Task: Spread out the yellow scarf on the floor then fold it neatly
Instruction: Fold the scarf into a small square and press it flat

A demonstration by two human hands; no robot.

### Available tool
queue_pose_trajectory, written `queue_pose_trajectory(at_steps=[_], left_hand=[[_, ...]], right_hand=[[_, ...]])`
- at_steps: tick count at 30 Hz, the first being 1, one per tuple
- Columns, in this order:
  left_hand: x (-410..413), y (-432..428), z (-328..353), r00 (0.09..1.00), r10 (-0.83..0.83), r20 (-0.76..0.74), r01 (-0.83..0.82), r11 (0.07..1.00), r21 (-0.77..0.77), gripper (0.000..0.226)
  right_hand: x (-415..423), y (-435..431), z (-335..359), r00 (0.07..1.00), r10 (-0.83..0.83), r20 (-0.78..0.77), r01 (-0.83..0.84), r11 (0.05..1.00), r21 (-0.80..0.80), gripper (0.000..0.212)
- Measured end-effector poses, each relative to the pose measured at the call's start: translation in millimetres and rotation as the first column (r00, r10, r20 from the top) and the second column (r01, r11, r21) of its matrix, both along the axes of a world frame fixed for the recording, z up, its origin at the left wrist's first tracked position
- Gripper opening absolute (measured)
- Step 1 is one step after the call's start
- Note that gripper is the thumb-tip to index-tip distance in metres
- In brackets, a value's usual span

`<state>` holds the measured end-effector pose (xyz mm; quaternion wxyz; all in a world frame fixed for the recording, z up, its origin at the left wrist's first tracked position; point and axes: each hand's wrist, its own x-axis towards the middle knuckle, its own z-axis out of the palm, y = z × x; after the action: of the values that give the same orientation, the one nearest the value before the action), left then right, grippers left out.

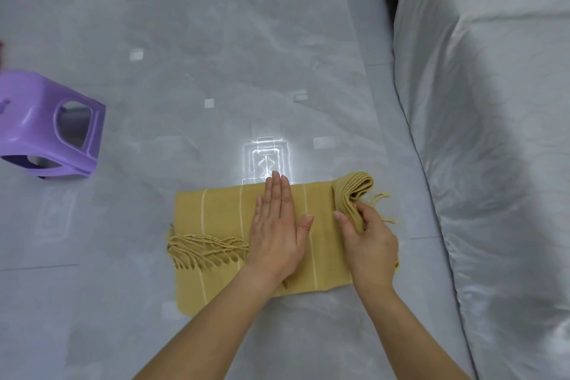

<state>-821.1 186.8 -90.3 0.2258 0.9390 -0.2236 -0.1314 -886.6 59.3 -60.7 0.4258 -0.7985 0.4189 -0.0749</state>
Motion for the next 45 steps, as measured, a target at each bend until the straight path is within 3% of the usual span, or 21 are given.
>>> queue_pose_trajectory(at_steps=[5,8,11,16,23,33,38,41,45], left_hand=[[-7.7,15.7,0.6,0.988,0.135,-0.077,-0.141,0.986,-0.085,0.074],[-6.4,30.5,2.8,0.987,0.137,-0.078,-0.143,0.987,-0.077,0.078],[-1.4,45.8,8.9,0.986,0.151,-0.069,-0.157,0.982,-0.103,0.077],[20.7,78.0,24.3,0.937,0.322,-0.131,-0.342,0.923,-0.175,0.071],[34.4,134.9,3.6,0.951,0.283,-0.123,-0.278,0.959,0.053,0.082],[46.9,180.9,4.6,0.946,0.315,-0.073,-0.319,0.946,-0.057,0.069],[45.7,208.3,-1.3,0.927,0.353,-0.129,-0.359,0.933,-0.028,0.068],[44.6,215.6,-1.1,0.961,0.259,-0.099,-0.265,0.963,-0.054,0.066],[46.1,204.1,8.9,0.993,0.055,-0.103,-0.072,0.983,-0.169,0.064]], right_hand=[[5.6,21.1,17.1,0.996,-0.05,0.078,0.041,0.992,0.122,0.042],[14.0,40.3,25.8,0.991,-0.065,0.114,0.045,0.984,0.173,0.04],[24.5,63.7,33.1,0.985,-0.037,0.168,0.007,0.984,0.179,0.035],[37.7,109.4,35.7,0.984,0.027,0.175,-0.063,0.977,0.205,0.036],[46.5,164.5,40.3,0.973,0.163,0.164,-0.194,0.962,0.19,0.037],[62.2,211.8,20.9,0.964,0.246,0.103,-0.262,0.948,0.18,0.038],[61.4,223.1,-17.5,0.952,0.294,0.087,-0.304,0.865,0.4,0.048],[54.7,222.3,-29.0,0.872,0.472,0.133,-0.484,0.784,0.388,0.063],[43.8,234.4,-44.2,0.586,0.805,0.09,-0.81,0.581,0.078,0.082]])
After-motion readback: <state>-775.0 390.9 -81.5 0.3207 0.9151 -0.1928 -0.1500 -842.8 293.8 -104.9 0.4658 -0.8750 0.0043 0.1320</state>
